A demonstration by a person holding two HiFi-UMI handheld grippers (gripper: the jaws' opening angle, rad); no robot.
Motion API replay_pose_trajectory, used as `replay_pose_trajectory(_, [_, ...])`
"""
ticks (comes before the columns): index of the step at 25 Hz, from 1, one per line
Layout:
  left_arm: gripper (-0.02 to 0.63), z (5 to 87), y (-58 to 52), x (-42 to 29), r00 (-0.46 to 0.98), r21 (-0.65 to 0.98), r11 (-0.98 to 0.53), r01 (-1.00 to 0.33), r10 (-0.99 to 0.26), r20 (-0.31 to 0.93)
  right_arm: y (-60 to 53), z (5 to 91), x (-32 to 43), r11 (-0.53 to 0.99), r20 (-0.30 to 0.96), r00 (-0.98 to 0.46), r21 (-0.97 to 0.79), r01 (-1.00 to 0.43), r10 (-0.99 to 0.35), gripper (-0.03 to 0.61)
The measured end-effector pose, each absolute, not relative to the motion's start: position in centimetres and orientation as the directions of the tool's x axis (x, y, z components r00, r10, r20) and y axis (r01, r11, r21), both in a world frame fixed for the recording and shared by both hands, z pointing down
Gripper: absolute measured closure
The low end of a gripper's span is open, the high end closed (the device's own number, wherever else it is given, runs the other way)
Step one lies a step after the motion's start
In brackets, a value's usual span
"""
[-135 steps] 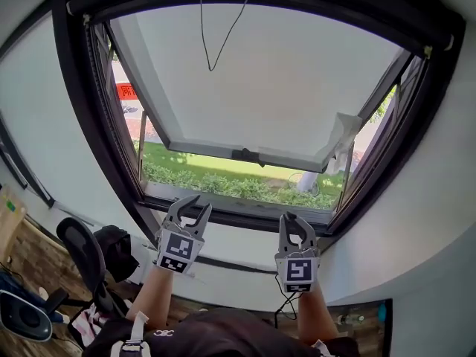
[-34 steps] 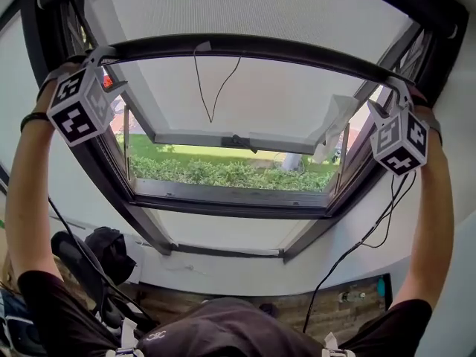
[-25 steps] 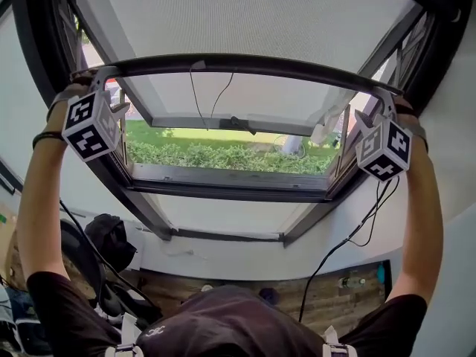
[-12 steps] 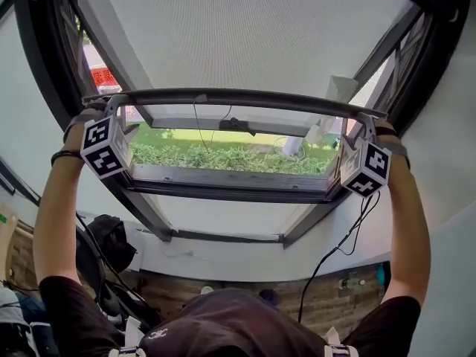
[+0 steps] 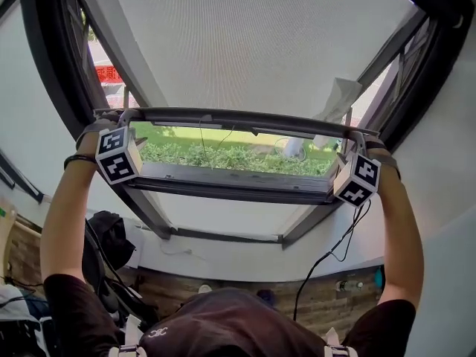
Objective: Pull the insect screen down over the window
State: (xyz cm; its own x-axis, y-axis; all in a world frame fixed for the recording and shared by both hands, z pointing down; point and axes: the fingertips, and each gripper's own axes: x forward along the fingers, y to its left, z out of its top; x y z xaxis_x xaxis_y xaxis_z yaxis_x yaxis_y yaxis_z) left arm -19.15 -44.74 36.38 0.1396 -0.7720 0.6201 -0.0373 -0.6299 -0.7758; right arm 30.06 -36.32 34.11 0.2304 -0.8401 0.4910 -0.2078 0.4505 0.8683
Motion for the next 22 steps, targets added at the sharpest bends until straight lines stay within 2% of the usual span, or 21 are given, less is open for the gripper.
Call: replay_pose_trajectory(22, [0.416, 47.0, -43.5, -19.7, 0.116, -0.694, -0.720, -0.026, -0.691, 0.713, -34.7, 45.6, 29.3, 0.551, 0.616, 0.233, 0.782, -0.291, -0.752, 0.337])
